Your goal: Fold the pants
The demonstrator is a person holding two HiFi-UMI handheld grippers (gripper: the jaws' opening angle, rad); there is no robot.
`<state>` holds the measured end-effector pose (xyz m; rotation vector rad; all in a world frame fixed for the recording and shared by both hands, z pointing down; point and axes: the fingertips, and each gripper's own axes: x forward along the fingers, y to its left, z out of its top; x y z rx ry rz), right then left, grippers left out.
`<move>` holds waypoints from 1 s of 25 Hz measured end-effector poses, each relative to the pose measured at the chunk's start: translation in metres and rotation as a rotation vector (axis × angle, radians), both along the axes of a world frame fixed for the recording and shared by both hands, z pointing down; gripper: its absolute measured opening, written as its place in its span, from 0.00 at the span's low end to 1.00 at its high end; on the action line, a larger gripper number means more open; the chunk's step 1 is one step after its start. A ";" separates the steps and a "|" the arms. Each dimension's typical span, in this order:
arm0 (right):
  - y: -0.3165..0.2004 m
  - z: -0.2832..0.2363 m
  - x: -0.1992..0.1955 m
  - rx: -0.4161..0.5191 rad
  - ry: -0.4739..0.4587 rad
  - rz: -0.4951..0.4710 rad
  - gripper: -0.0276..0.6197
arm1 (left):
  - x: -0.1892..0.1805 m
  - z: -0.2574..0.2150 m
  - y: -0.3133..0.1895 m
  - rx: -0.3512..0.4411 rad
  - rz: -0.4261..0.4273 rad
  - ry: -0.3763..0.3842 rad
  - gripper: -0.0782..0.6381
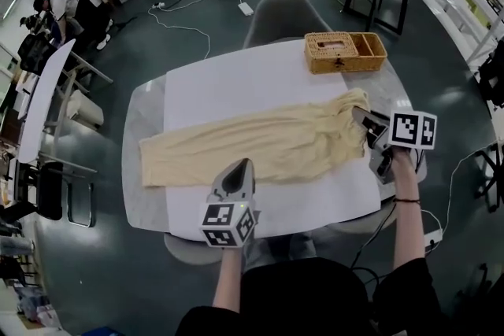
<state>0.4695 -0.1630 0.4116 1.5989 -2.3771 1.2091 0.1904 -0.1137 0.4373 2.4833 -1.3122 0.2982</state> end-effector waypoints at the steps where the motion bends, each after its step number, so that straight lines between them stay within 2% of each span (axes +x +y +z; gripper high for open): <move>1: -0.001 -0.002 -0.006 0.003 0.000 0.001 0.10 | -0.008 0.000 -0.001 0.000 -0.004 0.002 0.13; 7: -0.007 -0.013 -0.044 0.003 0.024 0.019 0.10 | -0.053 -0.006 -0.007 -0.004 -0.012 0.019 0.13; 16: -0.015 -0.034 -0.113 0.042 -0.030 -0.011 0.10 | -0.107 -0.006 -0.010 -0.017 -0.021 0.046 0.13; 20: -0.014 -0.038 -0.134 0.030 0.020 0.005 0.10 | -0.126 -0.007 -0.006 -0.026 -0.001 0.060 0.13; 25: -0.016 -0.046 -0.180 0.061 -0.022 -0.028 0.10 | -0.159 -0.011 -0.006 -0.014 -0.002 0.063 0.13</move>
